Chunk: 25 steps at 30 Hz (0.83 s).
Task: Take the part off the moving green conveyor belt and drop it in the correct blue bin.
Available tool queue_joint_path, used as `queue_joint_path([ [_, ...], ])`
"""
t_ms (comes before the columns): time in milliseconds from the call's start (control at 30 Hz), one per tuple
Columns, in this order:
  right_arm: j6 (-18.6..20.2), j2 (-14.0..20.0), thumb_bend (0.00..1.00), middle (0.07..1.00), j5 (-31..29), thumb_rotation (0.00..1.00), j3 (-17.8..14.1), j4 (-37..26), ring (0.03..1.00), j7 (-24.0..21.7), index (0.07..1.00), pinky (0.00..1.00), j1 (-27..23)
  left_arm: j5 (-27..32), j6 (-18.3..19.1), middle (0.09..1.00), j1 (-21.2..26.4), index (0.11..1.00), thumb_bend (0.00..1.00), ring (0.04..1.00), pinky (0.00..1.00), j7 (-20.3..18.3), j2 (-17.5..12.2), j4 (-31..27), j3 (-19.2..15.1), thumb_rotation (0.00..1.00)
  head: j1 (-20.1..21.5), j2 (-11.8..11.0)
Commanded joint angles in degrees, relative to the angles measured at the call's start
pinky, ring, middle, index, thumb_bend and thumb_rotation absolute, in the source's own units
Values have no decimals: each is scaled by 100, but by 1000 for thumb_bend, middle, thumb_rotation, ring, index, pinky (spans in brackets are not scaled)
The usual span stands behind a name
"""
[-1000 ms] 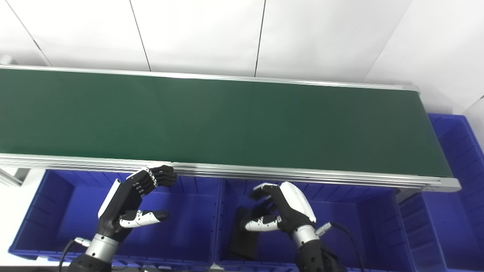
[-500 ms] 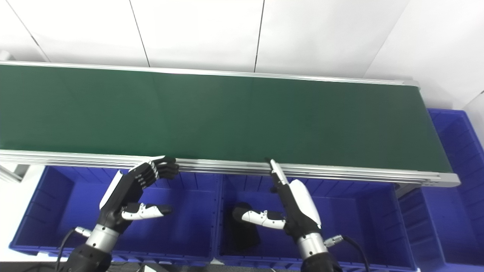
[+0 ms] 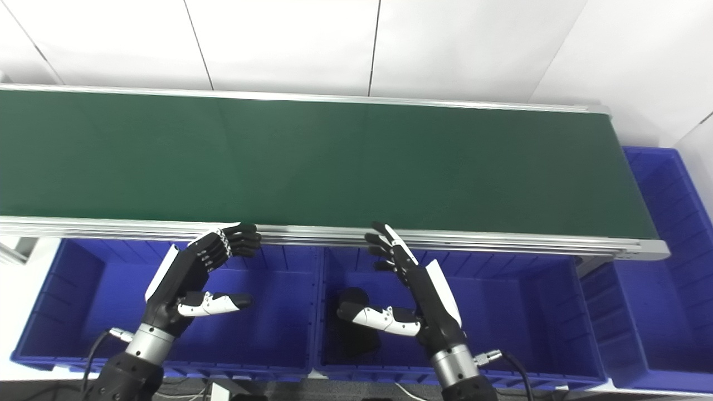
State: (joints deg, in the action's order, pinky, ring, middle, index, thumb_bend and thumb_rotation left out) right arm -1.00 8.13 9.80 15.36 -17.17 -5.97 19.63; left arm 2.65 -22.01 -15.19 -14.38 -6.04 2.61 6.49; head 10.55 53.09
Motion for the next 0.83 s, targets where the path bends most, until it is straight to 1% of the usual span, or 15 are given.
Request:
queue_joint_path([
  [0, -474, -94, 899, 840, -65, 409, -51, -18, 804, 76, 914, 728, -19, 41, -56, 725, 40, 737, 827, 702, 667, 41, -16, -206, -5, 314, -9, -7],
  [133, -636, -225, 881, 803, 27, 401, -116, 111, 751, 224, 888, 670, -33, 65, -38, 726, 36, 737, 829, 700, 664, 48, 2, -208, -14, 312, -13, -4],
  [267, -738, -294, 862, 791, 44, 395, -150, 202, 733, 292, 879, 654, -56, 8, -49, 727, 46, 738, 825, 698, 661, 80, 19, -197, -23, 315, -21, -4],
  [567, -711, -339, 846, 792, 20, 360, -206, 234, 726, 275, 879, 644, -73, -20, 30, 727, 34, 737, 828, 697, 656, 132, 54, -231, -17, 330, -53, 9],
  [800, -686, -330, 853, 785, 92, 371, -202, 207, 719, 272, 875, 642, -77, -91, -39, 722, 46, 732, 826, 691, 649, 175, 56, -205, -11, 348, -69, 24],
])
